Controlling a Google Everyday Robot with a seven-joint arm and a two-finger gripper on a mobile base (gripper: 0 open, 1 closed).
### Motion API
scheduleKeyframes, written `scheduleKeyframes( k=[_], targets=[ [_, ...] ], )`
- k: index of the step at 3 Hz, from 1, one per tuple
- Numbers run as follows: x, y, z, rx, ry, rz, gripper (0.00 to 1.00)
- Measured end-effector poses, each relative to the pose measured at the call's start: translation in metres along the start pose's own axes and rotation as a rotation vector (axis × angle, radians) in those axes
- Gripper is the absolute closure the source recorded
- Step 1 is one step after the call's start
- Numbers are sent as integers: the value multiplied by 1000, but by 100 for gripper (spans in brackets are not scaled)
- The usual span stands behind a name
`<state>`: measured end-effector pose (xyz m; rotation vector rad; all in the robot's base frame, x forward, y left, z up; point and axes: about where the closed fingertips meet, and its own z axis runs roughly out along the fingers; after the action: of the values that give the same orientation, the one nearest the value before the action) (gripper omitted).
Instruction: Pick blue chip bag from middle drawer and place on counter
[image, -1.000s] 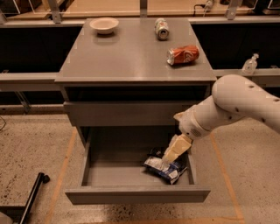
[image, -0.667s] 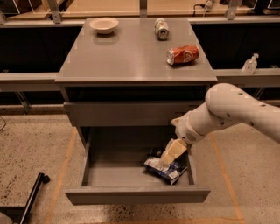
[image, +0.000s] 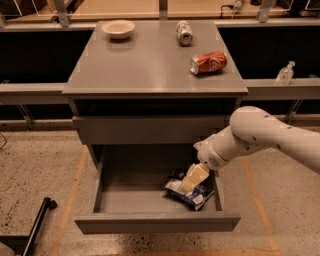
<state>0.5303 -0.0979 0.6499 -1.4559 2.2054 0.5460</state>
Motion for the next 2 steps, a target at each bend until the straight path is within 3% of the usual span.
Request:
scheduleKeyframes(
  k=[1, 2],
  targets=[
    [7, -1, 16, -1, -6, 34, 0],
    [30, -11, 45, -17, 14, 104, 0]
  ],
)
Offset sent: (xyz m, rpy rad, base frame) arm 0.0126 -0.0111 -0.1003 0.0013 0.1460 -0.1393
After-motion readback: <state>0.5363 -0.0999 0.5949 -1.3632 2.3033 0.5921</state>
